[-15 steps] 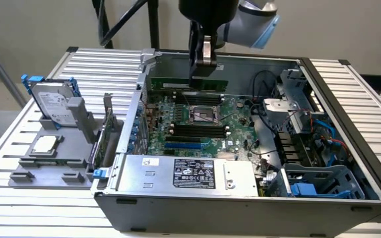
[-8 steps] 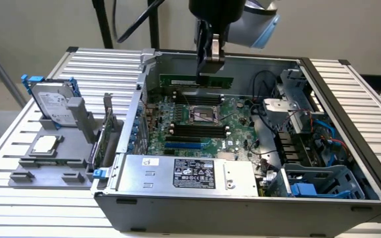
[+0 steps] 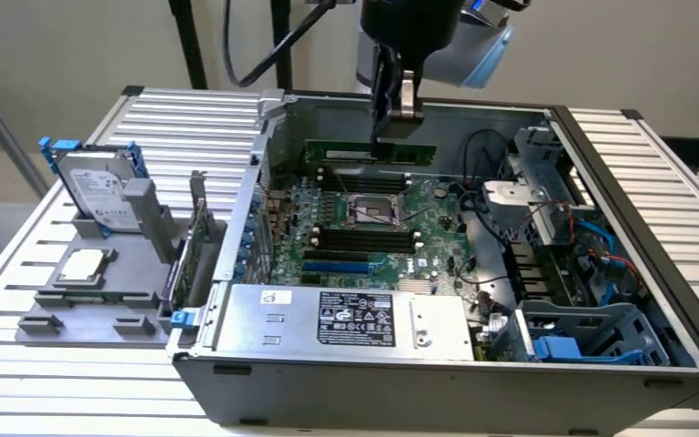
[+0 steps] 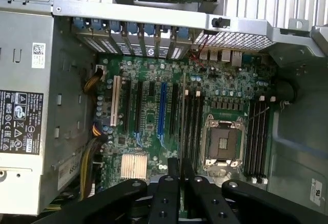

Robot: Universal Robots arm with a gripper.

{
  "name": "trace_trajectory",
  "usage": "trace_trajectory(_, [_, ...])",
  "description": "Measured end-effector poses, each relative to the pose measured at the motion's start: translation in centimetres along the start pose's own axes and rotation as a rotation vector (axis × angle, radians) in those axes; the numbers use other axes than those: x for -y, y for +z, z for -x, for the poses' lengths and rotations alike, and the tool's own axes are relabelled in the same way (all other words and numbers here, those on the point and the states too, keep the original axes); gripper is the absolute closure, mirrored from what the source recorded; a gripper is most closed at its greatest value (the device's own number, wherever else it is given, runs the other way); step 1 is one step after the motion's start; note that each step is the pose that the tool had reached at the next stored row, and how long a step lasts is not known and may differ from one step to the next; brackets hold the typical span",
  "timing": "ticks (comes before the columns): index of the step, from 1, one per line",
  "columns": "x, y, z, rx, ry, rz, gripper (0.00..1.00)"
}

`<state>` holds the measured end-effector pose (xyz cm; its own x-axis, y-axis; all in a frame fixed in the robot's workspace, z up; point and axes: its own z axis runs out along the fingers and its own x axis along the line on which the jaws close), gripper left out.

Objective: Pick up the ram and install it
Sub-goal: 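Pick up the ram and move it above insertion slot, then insert the ram into the slot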

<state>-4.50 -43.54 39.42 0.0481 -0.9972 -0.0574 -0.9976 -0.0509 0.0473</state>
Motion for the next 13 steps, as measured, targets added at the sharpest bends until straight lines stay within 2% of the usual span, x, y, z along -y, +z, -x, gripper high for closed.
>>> trace_trajectory(5, [0.77, 0.46, -0.06, 0.0012, 0.011, -0.0011, 0.86])
trace_trajectory(8, [0.89, 0.70, -0.08, 0.0046, 0.019, -0.0018, 0.86])
trace_trajectory(13, [0.91, 0.73, -0.08, 0.0049, 0.021, -0.0018, 0.86])
